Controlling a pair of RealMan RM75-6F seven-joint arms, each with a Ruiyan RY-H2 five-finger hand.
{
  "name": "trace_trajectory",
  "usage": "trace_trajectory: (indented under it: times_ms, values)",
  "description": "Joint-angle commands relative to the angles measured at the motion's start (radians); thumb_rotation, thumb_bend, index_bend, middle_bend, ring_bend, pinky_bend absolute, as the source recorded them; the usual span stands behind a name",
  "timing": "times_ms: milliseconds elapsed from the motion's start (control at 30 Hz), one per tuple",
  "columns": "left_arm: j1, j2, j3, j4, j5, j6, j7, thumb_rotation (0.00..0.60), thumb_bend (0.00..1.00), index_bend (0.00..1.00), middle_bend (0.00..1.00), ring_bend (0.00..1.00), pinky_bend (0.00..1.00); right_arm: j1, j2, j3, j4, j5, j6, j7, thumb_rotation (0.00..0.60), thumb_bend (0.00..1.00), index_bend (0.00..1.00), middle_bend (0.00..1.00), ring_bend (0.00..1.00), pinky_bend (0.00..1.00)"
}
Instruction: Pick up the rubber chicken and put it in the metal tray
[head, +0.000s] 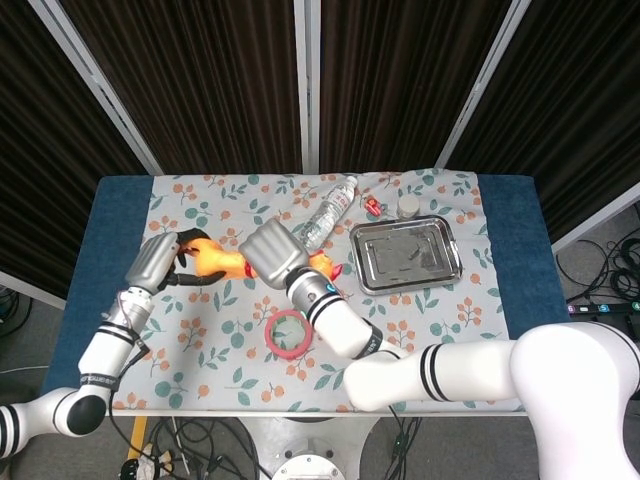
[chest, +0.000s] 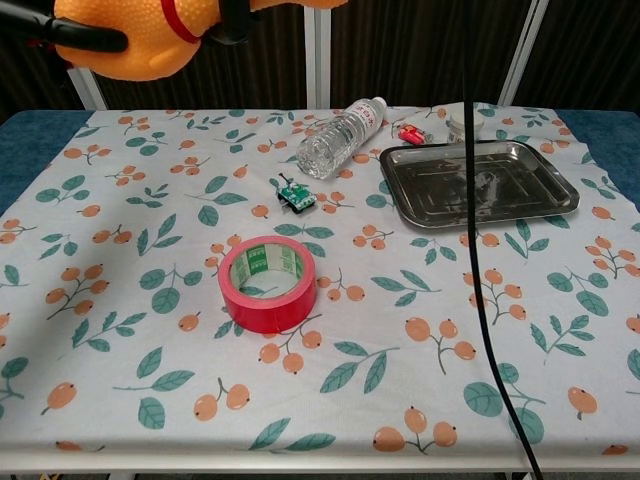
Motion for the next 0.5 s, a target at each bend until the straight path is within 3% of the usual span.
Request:
trace_trajectory:
  times_ms: [33, 200, 400, 500]
  values:
    - [0.009, 0.001, -0.001, 0.003, 0.015, 0.008, -0.023, 0.401, 0.09, 0.18, 0.18, 0.17, 0.38, -0.005, 0.006, -0.003, -0.004, -0.004, -0.002, 0.004, 0.600, 0.73, 0.66, 0.59, 0.57, 0.84]
    - [0.028, -0.005, -0.004, 0.022, 0.031, 0.020, -0.064, 0.326, 0.06, 0.16, 0.12, 0.10, 0.31, -0.025, 0.030, -0.018, -0.021, -0.030, -0.012, 0.012, 0.600, 0.73, 0.66, 0.59, 0.57, 0.84]
    - [0.056, 0.012, 0.019, 0.040, 0.068, 0.039, -0.064, 0.321, 0.06, 0.16, 0.11, 0.10, 0.30, -0.096, 0.112, -0.048, -0.082, -0.124, -0.033, 0.067, 0.600, 0.73, 0.66, 0.59, 0.57, 0.84]
    - [0.075, 0.017, 0.037, 0.046, 0.102, 0.070, -0.046, 0.341, 0.06, 0.16, 0.11, 0.10, 0.29, -0.179, 0.182, -0.079, -0.125, -0.228, -0.047, 0.136, 0.600, 0.73, 0.66, 0.59, 0.57, 0.84]
